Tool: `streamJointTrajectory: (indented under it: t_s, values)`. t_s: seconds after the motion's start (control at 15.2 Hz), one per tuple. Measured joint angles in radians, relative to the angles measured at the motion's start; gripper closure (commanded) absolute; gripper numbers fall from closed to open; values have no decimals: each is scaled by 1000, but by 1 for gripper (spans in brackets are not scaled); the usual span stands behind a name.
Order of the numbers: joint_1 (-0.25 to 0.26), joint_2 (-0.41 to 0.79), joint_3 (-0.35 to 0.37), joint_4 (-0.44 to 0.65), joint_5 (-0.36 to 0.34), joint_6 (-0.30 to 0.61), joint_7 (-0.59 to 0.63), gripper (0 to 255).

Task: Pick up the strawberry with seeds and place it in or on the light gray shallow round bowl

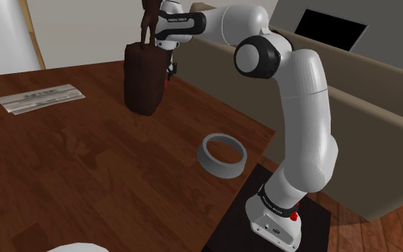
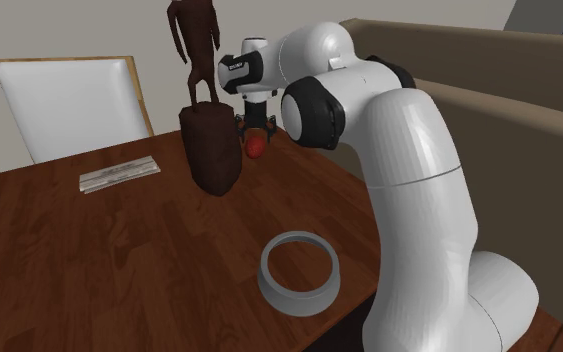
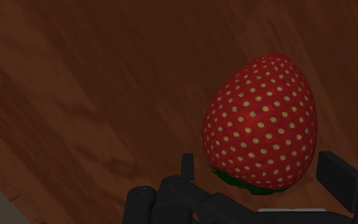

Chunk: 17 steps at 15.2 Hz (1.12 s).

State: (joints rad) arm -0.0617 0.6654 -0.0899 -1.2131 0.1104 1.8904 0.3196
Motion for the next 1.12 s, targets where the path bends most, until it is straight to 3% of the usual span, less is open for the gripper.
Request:
streamJointTrajectory:
  t_s: [0.26,0.33,1.12]
  values:
    - [0,2,0,1,0,2,0,0]
    - [0,2,0,1,0,2,0,255]
    - [-1,0,0,14,0,-13,1,255]
